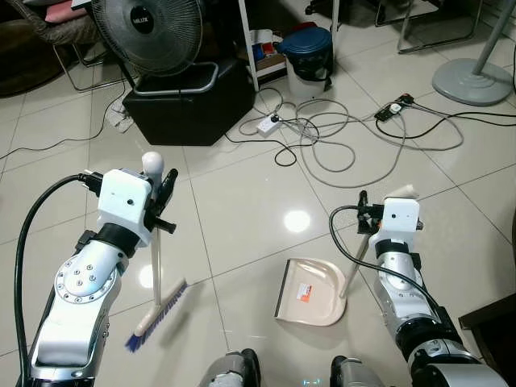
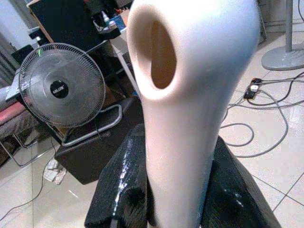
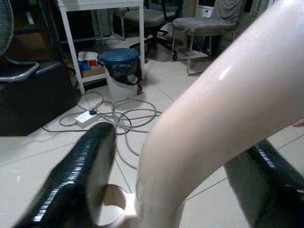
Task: Sweep floor
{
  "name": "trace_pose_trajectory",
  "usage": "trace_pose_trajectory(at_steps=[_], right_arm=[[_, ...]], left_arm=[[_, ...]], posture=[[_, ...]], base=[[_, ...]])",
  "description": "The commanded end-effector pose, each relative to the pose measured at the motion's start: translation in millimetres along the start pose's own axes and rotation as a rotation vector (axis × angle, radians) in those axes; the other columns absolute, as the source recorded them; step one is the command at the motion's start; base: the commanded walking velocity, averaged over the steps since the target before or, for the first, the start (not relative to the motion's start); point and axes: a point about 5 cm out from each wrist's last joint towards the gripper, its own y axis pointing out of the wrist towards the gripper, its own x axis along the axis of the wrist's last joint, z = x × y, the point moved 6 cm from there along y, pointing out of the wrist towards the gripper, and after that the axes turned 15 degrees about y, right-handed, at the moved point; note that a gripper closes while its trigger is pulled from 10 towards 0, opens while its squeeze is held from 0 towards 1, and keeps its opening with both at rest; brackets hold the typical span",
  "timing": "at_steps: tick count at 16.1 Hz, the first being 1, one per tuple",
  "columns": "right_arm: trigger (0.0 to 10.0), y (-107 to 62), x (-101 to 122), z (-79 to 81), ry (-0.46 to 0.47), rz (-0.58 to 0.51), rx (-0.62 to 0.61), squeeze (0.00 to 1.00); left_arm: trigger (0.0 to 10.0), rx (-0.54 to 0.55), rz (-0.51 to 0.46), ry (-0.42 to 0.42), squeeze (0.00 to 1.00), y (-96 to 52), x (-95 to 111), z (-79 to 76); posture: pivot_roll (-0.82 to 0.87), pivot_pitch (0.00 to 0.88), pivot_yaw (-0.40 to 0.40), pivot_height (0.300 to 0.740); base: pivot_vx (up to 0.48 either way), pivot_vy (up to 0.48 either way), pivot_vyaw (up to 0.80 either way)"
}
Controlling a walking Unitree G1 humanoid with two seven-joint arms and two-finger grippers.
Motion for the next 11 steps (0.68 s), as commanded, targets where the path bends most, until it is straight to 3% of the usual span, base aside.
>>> trace_pose_trajectory(at_steps=[1,11], right_arm=[[0.0,-3.0,-4.9,4.3,0.007,0.014,0.011,0.0],[0.0,-4.3,-6.7,4.0,0.014,0.018,0.012,0.0]], left_arm=[[10.0,0.03,-0.011,0.037,0.0,-3.9,5.4,12.7],[10.0,0.027,-0.013,0.038,0.0,-4.0,5.4,12.1]], posture=[[0.12,0.19,0.179,0.74],[0.12,0.182,0.179,0.74]], base=[[0.0,0.0,0.0],[0.0,0.0,0.0]])
